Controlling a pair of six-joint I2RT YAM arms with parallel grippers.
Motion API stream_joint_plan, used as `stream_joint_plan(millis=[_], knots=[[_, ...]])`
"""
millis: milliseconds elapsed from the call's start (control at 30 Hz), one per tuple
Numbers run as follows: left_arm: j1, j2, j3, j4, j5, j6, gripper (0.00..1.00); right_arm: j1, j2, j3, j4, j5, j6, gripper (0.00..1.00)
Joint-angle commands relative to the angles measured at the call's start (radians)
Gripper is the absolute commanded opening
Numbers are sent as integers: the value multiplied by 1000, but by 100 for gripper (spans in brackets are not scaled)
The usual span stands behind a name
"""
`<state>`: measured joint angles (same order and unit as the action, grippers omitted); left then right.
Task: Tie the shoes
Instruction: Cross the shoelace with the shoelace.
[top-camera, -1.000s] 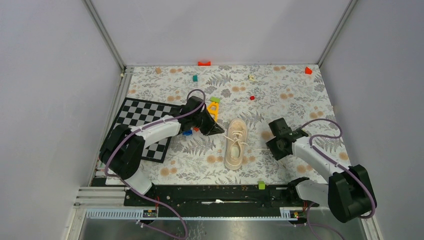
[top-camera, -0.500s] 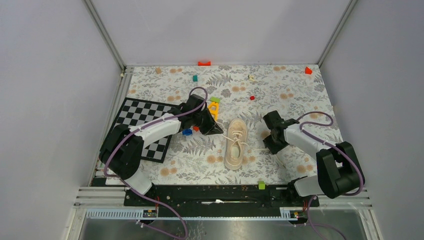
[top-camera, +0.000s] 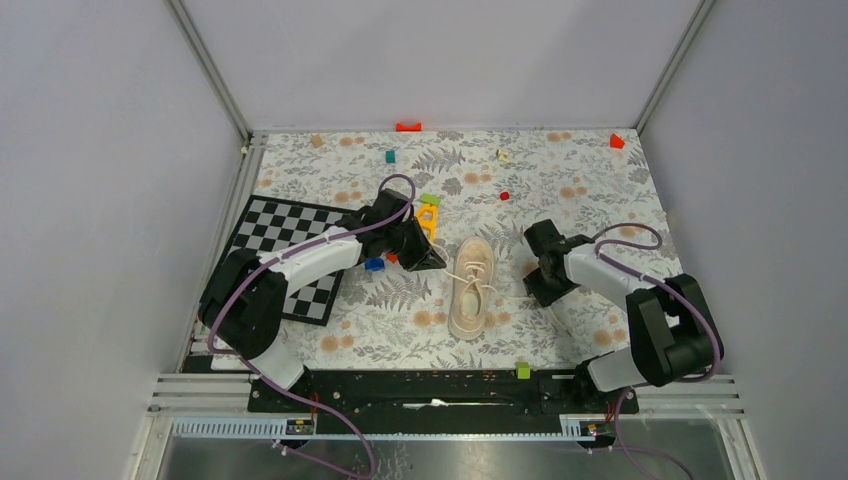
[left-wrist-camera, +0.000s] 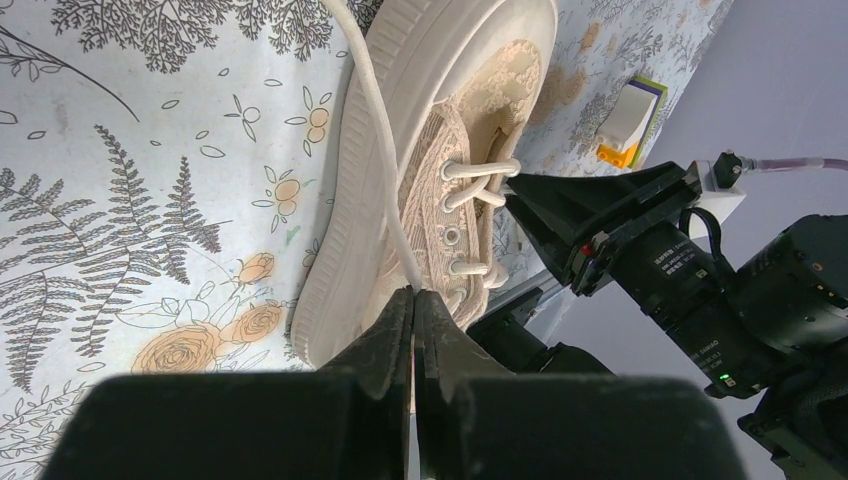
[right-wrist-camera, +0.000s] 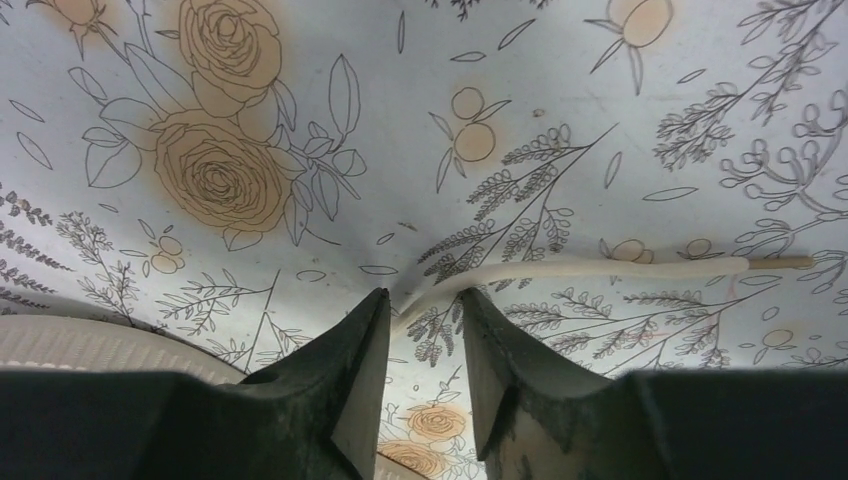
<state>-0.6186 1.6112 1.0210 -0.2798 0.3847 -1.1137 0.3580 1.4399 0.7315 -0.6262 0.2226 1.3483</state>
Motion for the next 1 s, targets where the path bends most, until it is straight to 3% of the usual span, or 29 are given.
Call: stream_joint_plan(millis=[0, 33, 67, 233, 400, 700, 967], knots=[[2, -20, 33, 21, 5, 20, 0, -5, 80, 2, 23, -22, 26, 26], [2, -22, 33, 20, 2, 21, 0, -4, 86, -5, 38, -31, 29, 3], [2, -24, 35, 18, 2, 23, 0, -5, 84, -13, 52, -39, 31, 0], [2, -30, 40, 13, -5, 37, 0, -5, 7, 7, 75, -23, -25, 0], [1, -38, 54, 6, -16, 103, 0, 34, -99, 49, 255, -126, -225, 0], [2, -61, 62, -14, -47, 195, 0, 243, -83, 289, 209, -186, -442, 0], [2, -74, 16, 43, -22, 199, 0, 306, -91, 334, 227, -262, -503, 0]])
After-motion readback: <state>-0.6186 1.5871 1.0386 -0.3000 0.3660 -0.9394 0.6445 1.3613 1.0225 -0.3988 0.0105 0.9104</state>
